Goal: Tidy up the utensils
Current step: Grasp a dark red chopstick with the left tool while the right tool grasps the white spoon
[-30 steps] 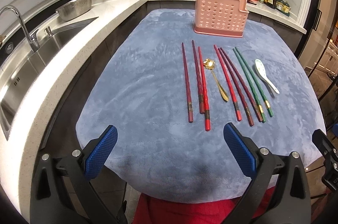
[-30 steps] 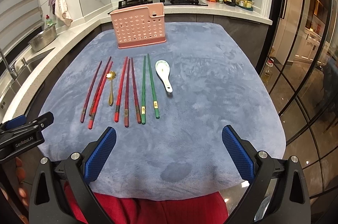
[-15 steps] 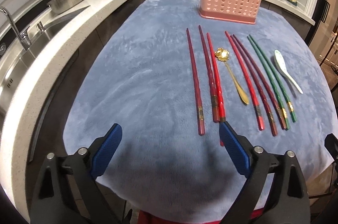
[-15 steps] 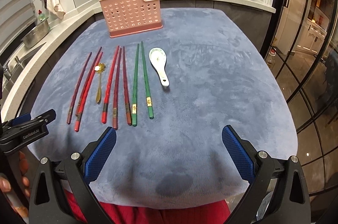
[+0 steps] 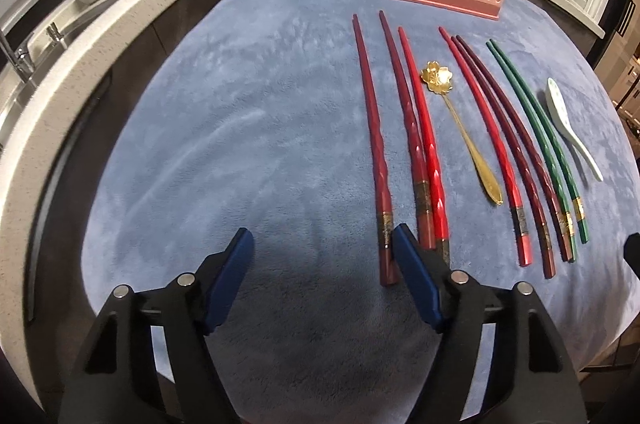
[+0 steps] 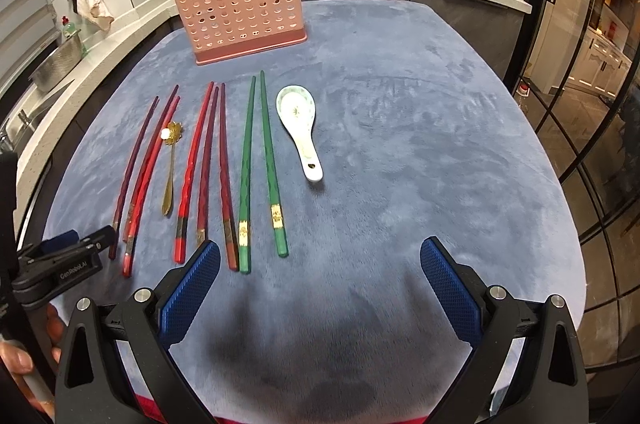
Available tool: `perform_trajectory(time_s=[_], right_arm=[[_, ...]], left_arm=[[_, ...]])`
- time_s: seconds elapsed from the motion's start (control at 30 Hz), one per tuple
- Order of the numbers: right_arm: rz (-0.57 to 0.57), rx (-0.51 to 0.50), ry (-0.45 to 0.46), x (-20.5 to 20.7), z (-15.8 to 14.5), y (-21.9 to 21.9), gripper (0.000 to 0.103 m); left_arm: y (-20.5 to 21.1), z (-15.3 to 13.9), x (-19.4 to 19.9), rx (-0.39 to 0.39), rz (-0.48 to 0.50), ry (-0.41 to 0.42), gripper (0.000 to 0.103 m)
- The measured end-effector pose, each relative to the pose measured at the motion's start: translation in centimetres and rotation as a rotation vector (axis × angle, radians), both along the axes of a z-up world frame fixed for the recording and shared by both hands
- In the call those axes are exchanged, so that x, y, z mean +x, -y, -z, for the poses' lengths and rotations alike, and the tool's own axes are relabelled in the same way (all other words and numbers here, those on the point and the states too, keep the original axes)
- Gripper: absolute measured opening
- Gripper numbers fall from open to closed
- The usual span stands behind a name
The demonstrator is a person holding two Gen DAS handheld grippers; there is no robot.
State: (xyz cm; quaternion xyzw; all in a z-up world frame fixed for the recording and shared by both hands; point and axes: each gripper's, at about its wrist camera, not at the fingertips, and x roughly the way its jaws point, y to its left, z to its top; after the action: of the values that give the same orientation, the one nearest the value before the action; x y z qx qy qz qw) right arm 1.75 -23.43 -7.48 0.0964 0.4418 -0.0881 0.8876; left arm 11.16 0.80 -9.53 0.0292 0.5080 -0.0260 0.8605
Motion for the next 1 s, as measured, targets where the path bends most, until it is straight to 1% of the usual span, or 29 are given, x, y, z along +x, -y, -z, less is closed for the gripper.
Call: perform_trajectory(time_s=[0.03,0.07,0.1,0.17,0.23,0.3,0.33,0.37,0.43,0.5,0.57,0.67,0.8,0.93,1.0], right_arm=[[-0.001,0.002,-0.001,0.2,0.1,0.0,0.096],[-0.001,0.003,-0.001,0.5,0.1,0.1,0.096],[-0.003,0.004,0.0,0.7,0.1,0.1,0.096],[-0.004,0.006,0.002,1.2,0.2,0.2,0.096],[-0.007,0.012,0.002,1.7,0.2,0.3,0.093],[-0.011,0.016,0.003,2.2,0.3,0.4,0.088],[-0.012,0.02,0.003,2.5,0.4,0.5,0.086],[-0.013,0.023,0.003,2.8,0.5,0.6,0.082],[-0.012,0.029,0.001,3.6,0.7,0.9,0.076],[-0.012,0.036,-0.001,4.2,0.8,1.2,0.067],[-0.012,0.042,0.0,5.0,1.0,1.5,0.063],[-0.019,0.066,-0.002,6.1,1.2,2.0,0.053],[-0.024,0.125,-0.002,7.4,1.4,2.8,0.04],[-0.025,0.153,0.01,8.3,1.4,3.3,0.034],[-0.027,0.169,0.007,8.7,1.6,3.6,0.027]], left_arm=[[0.1,0.1,0.1,-0.004,0.004,-0.003,0.065],[0.2,0.2,0.2,-0.008,0.01,-0.009,0.058],[0.2,0.3,0.3,-0.008,0.014,-0.017,0.056],[0.3,0.5,0.4,-0.009,0.012,-0.016,0.056],[0.2,0.5,0.6,-0.012,0.015,-0.014,0.053],[0.2,0.5,0.6,-0.02,0.017,-0.013,0.047],[0.2,0.4,0.7,-0.02,0.014,-0.011,0.041],[0.2,0.4,0.7,-0.021,0.014,-0.011,0.035],[0.3,0.3,0.9,-0.02,0.015,-0.012,0.03],[0.5,0.3,1.0,-0.014,0.016,-0.011,0.025],[0.5,0.2,1.3,-0.011,0.011,-0.01,0.02],[0.6,0.3,1.6,-0.009,0.005,-0.011,0.019],[0.7,0.4,1.8,0.001,0.003,-0.01,0.019],[0.7,0.4,2.0,0.001,-0.001,-0.011,0.019],[0.8,0.4,2.0,0.004,-0.003,-0.011,0.019]])
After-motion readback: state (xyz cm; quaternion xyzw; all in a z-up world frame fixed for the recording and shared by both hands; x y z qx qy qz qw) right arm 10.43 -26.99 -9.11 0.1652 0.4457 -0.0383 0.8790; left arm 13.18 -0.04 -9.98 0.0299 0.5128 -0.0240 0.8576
